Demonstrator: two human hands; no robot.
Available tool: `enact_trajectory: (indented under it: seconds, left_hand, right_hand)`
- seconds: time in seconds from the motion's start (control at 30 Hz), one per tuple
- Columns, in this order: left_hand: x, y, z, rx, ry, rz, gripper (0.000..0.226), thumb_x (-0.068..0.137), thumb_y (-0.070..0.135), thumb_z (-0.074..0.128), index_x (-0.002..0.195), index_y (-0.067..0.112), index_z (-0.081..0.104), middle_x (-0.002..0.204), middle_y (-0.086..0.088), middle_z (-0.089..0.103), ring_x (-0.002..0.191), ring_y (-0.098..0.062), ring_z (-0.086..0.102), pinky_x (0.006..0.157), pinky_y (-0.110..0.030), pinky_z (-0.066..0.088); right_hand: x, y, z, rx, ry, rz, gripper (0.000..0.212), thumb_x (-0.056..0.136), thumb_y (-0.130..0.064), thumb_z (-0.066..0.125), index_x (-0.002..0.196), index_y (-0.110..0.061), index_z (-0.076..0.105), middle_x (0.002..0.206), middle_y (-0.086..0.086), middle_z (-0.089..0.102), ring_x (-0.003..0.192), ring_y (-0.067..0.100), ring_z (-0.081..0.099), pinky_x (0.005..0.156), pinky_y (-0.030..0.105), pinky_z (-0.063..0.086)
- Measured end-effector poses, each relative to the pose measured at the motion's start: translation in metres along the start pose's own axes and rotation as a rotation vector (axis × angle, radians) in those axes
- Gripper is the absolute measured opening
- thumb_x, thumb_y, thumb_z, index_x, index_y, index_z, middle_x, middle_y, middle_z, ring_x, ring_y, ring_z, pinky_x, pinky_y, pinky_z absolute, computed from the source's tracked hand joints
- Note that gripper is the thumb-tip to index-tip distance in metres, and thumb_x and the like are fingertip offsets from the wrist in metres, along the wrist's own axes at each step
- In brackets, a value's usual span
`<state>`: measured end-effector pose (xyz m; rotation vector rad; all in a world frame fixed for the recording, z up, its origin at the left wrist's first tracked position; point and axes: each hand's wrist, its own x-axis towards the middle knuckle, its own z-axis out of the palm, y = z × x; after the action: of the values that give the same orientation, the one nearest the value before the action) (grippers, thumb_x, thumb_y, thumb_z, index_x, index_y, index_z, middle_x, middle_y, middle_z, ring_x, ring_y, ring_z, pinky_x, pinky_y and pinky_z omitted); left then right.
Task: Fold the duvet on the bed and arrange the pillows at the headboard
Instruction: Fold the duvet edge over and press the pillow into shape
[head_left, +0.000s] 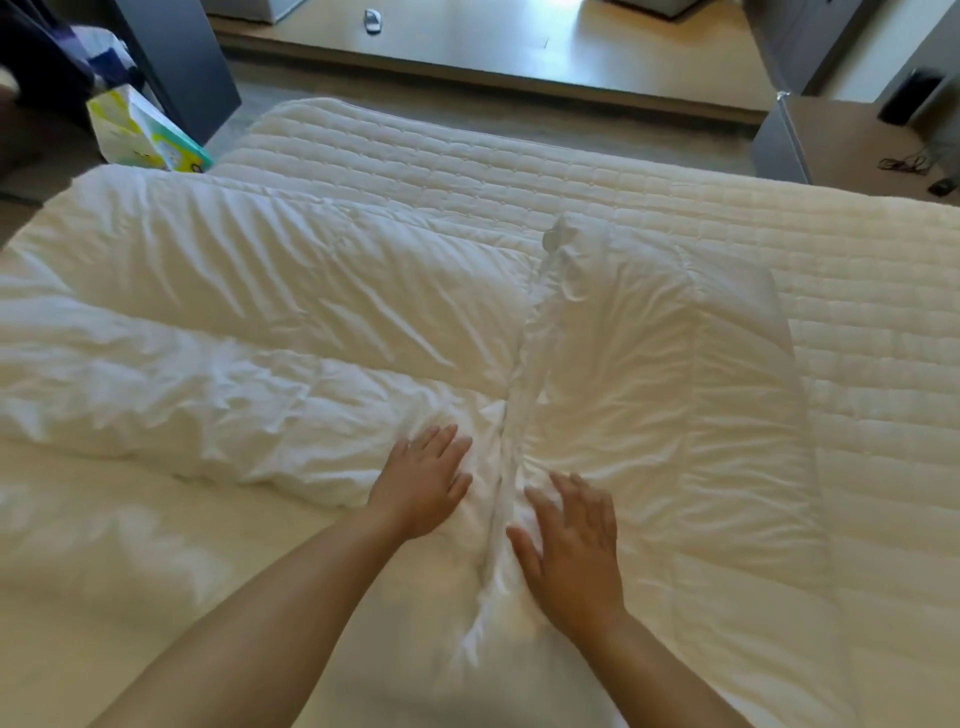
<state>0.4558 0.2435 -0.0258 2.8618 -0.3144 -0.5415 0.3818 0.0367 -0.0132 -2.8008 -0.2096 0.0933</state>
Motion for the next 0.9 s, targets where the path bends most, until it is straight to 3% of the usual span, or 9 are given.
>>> enact_trajectory:
  seconds: [0.13, 0.27, 0.4, 0.57, 0.7, 0.8, 0.9]
  left_hand:
    - [-0.012, -0.081, -0.021, -0.023, 0.078, -0.092, 0.056, 0.102, 0.045, 0.024, 0.154, 0.025, 0.021, 0.164, 0.000, 0.012, 0.151, -0.019, 0.006, 0.120, -0.044, 0.007]
    - [-0.041, -0.190, -0.039, 0.012, 0.063, -0.245, 0.056, 0.103, 0.045, 0.021, 0.155, 0.024, 0.015, 0.165, -0.001, 0.007, 0.151, -0.021, 0.002, 0.118, -0.050, 0.008]
    - [-0.081, -0.304, -0.039, 0.059, 0.032, -0.407, 0.059, 0.102, 0.048, 0.018, 0.156, 0.027, 0.010, 0.165, 0.000, 0.004, 0.151, -0.020, 0.004, 0.116, -0.051, 0.012]
    - [-0.133, -0.420, -0.027, 0.026, 0.041, -0.578, 0.061, 0.101, 0.051, 0.019, 0.156, 0.027, 0.010, 0.165, 0.004, 0.001, 0.151, -0.018, 0.001, 0.115, -0.054, 0.009]
    - [-0.157, -0.498, -0.031, -0.015, 0.084, -0.699, 0.064, 0.101, 0.052, 0.019, 0.156, 0.024, 0.006, 0.165, 0.004, -0.001, 0.151, -0.021, -0.001, 0.117, -0.054, 0.005]
    - [-0.164, -0.550, -0.040, -0.098, 0.181, -0.804, 0.063, 0.100, 0.051, 0.022, 0.155, 0.021, 0.015, 0.164, -0.002, 0.012, 0.150, -0.023, 0.009, 0.116, -0.053, 0.010]
    - [-0.169, -0.595, -0.052, -0.133, 0.455, -0.882, 0.049, 0.098, 0.046, 0.028, 0.126, 0.016, 0.053, 0.137, -0.013, 0.051, 0.129, -0.033, 0.044, 0.102, -0.048, 0.033]
  right_hand:
    - [0.064, -0.069, 0.006, -0.018, 0.013, -0.033, 0.059, 0.096, -0.060, 0.021, 0.132, -0.025, 0.052, 0.144, 0.010, 0.046, 0.138, 0.032, 0.033, 0.112, 0.056, 0.022]
    - [0.113, -0.155, 0.031, -0.088, -0.106, -0.146, 0.075, 0.095, -0.063, 0.005, 0.134, -0.024, 0.056, 0.151, 0.011, 0.041, 0.141, 0.036, 0.032, 0.112, 0.059, 0.023]
    - [0.142, -0.239, 0.077, -0.139, -0.202, -0.296, 0.098, 0.078, -0.071, -0.023, 0.151, -0.030, 0.029, 0.162, 0.004, 0.015, 0.150, 0.030, 0.005, 0.118, 0.051, 0.004]
    - [0.171, -0.342, 0.142, -0.182, -0.352, -0.418, 0.082, 0.081, -0.068, -0.008, 0.154, -0.033, 0.005, 0.164, 0.001, -0.006, 0.150, 0.027, -0.010, 0.119, 0.050, -0.003]
    - [0.193, -0.410, 0.193, -0.208, -0.346, -0.475, 0.082, 0.081, -0.070, -0.005, 0.154, -0.033, -0.001, 0.163, 0.004, -0.009, 0.149, 0.028, -0.009, 0.119, 0.051, -0.004]
    - [0.201, -0.441, 0.227, -0.220, -0.391, -0.506, 0.090, 0.077, -0.075, -0.006, 0.154, -0.029, -0.005, 0.163, 0.008, -0.011, 0.149, 0.030, -0.010, 0.118, 0.051, -0.007]
    - [0.193, -0.441, 0.262, -0.289, -0.413, -0.510, 0.087, 0.081, -0.073, -0.005, 0.153, -0.025, -0.011, 0.162, 0.012, -0.009, 0.149, 0.032, -0.008, 0.117, 0.052, -0.008]
